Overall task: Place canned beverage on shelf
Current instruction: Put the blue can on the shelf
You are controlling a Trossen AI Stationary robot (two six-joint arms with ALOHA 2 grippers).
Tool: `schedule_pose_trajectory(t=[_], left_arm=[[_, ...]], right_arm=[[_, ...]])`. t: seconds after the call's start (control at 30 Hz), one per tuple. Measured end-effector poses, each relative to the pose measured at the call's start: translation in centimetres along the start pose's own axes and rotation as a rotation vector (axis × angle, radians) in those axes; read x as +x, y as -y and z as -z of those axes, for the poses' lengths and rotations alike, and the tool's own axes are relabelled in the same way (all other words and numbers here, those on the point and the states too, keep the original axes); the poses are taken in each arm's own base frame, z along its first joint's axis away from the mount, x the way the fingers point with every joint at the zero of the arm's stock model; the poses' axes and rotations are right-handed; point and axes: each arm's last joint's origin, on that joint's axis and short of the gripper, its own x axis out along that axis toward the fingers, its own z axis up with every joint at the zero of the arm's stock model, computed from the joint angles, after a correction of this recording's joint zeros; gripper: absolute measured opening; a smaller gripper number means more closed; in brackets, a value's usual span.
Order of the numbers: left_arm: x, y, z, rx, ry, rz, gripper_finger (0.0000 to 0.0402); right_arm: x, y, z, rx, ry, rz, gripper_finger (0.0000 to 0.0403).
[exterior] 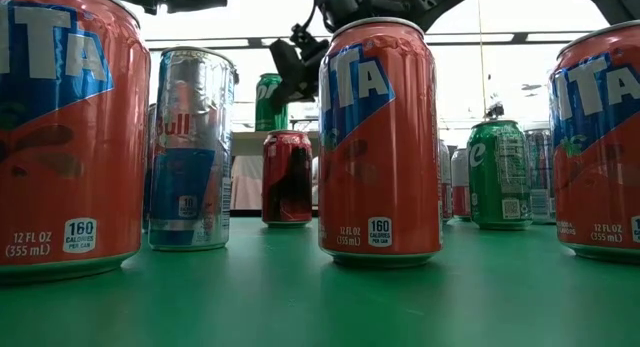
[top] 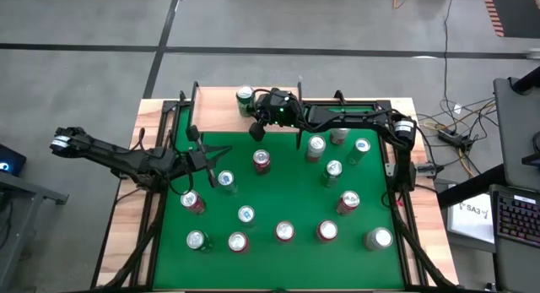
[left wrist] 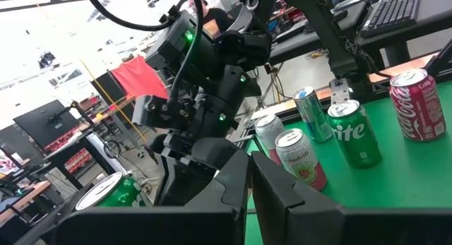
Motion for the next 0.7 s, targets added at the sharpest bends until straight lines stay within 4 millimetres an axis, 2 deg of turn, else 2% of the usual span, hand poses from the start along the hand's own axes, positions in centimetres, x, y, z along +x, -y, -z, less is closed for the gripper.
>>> schedule_pose_trajectory(t=[0.7], left_arm=[[0.0,0.0,0.0,0.000,0.000,0.000,0.0003]], right_arm=[[0.1,1.1,-0.3,-0.028,0.028,0.022,0.0009]])
